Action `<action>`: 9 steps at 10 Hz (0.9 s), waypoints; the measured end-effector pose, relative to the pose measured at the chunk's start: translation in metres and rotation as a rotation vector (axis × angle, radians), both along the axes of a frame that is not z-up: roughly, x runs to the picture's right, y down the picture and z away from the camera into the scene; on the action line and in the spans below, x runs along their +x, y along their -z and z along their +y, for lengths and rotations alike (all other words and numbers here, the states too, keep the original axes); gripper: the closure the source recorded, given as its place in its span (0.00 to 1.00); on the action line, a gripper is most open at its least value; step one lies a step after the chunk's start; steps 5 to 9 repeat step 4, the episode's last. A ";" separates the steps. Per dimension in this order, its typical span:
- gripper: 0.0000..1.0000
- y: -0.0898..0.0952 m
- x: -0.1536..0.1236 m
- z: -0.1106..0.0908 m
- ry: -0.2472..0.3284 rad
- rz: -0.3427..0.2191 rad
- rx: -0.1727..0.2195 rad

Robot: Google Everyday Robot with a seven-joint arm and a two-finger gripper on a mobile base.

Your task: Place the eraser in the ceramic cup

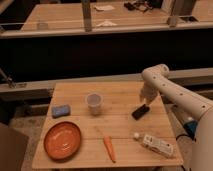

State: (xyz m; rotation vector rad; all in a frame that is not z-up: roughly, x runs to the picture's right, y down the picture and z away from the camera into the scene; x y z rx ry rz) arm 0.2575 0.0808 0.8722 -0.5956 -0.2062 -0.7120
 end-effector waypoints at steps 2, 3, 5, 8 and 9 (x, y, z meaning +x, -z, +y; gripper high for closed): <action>0.63 0.001 0.002 0.003 0.000 -0.002 -0.012; 0.54 -0.005 0.002 0.009 -0.002 -0.006 -0.015; 0.41 -0.016 -0.001 0.018 0.000 -0.012 -0.015; 0.41 -0.016 -0.001 0.018 0.000 -0.012 -0.015; 0.41 -0.016 -0.001 0.018 0.000 -0.012 -0.015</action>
